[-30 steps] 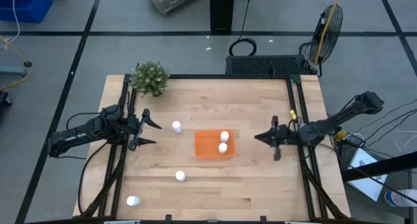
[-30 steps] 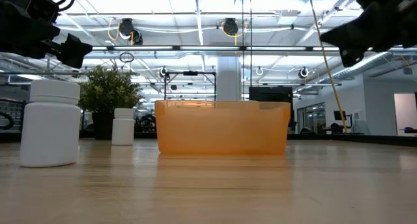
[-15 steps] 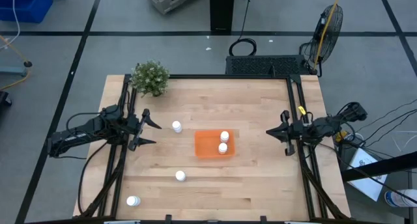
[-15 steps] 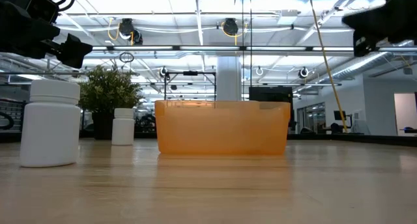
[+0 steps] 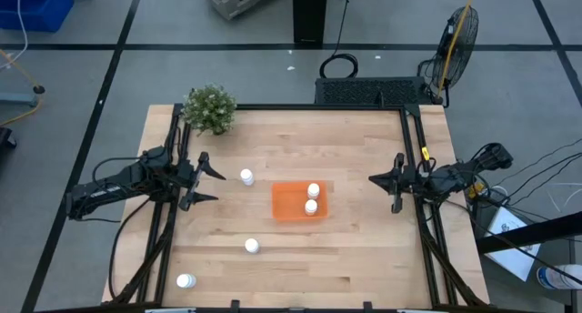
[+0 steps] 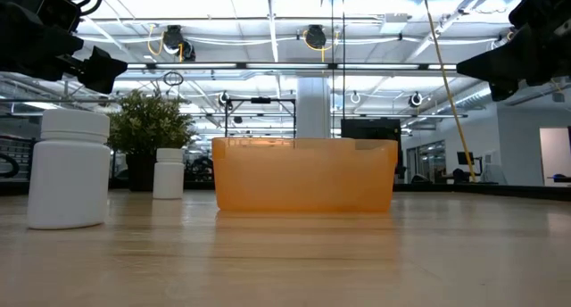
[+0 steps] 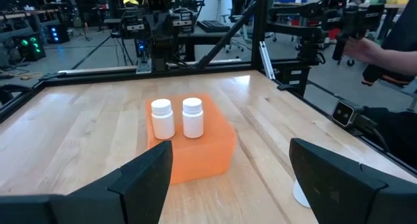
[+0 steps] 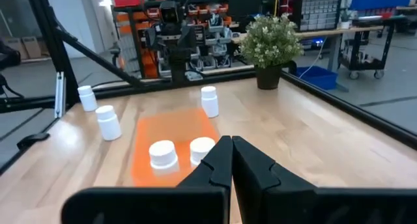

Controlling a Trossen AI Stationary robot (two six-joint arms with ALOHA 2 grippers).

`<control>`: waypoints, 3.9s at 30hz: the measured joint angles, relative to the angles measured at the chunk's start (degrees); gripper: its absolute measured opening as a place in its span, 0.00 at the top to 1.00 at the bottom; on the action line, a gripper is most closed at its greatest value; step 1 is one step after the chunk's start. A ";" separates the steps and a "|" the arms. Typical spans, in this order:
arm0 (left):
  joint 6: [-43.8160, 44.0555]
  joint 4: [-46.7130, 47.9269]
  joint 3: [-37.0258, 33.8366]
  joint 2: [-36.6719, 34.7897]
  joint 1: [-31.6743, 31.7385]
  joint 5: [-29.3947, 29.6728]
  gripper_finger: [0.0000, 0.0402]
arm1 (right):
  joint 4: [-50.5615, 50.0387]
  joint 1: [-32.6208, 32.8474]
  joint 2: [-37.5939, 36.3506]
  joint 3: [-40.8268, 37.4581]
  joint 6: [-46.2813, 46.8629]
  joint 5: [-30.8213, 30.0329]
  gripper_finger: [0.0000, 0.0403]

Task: Pick and place pill bottles into a basket
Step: Put the white medicine bottle into the orange bin

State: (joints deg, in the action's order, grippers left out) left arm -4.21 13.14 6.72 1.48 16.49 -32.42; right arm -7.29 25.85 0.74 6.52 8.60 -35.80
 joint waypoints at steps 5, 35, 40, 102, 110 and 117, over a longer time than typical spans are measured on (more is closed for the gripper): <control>0.00 0.09 0.00 0.02 0.01 0.00 0.23 | 0.00 0.00 0.01 -0.07 -0.68 -0.01 1.00; 0.58 -6.36 -0.01 0.00 -0.02 0.05 0.23 | 8.48 0.00 0.04 -0.59 -0.74 0.01 1.00; 2.28 -15.82 0.00 0.00 -0.08 0.04 0.23 | 8.63 0.00 0.04 -0.57 -0.74 0.01 1.00; 13.49 -13.26 -0.02 20.14 -8.36 18.12 0.89 | 8.79 0.02 0.04 -0.33 -0.73 -0.12 1.00; 15.81 -17.68 -0.02 28.79 -9.46 29.16 0.51 | 8.79 0.02 0.04 -0.31 -0.72 -0.12 1.00; 15.37 -20.80 -0.02 33.46 -9.48 34.55 0.22 | 8.79 0.02 0.03 -0.31 -0.73 -0.12 1.00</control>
State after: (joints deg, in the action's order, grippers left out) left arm 11.16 -7.66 6.70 34.93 7.01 2.13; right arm 1.50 25.87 0.77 6.22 7.87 -35.92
